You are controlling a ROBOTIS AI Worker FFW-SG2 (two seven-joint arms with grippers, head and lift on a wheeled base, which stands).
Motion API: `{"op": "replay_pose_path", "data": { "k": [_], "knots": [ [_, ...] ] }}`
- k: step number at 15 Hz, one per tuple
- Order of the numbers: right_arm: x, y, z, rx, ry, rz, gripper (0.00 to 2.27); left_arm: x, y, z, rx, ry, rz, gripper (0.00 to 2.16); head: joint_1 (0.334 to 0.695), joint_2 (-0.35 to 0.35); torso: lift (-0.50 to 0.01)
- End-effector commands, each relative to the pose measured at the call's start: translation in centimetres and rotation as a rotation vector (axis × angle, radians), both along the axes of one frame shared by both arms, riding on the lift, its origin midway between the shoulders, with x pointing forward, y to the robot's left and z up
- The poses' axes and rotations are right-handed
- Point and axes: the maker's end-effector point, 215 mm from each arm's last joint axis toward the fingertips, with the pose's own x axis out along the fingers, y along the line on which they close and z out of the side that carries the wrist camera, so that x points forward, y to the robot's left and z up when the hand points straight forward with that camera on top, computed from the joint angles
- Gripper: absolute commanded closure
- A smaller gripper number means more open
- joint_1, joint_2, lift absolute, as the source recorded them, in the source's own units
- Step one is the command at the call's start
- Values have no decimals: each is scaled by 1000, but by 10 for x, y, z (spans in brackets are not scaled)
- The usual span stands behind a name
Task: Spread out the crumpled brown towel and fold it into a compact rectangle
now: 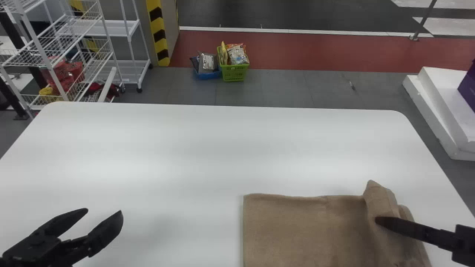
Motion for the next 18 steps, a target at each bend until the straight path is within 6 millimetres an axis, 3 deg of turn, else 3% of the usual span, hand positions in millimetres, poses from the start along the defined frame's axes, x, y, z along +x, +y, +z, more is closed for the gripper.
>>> {"op": "replay_pose_path", "data": {
  "k": [1, 6, 14, 18],
  "knots": [
    [-1, -1, -1, -1, 1, -1, 1112, 0, -1, 0, -3, 0, 0, 76, 695, -32, -127],
    [0, 12, -2, 10, 4, 21, 1112, 2, -3, 1, -3, -2, -2, 76, 695, -32, -127],
    [1, 87, 19, 58, -52, 153, 1112, 2, 0, 1, -2, -4, 1, 76, 695, 65, -127],
    [-1, 114, 10, 33, -31, 208, 1112, 1, 2, -1, -7, 1, 3, 76, 695, 111, -127]
  ]
}}
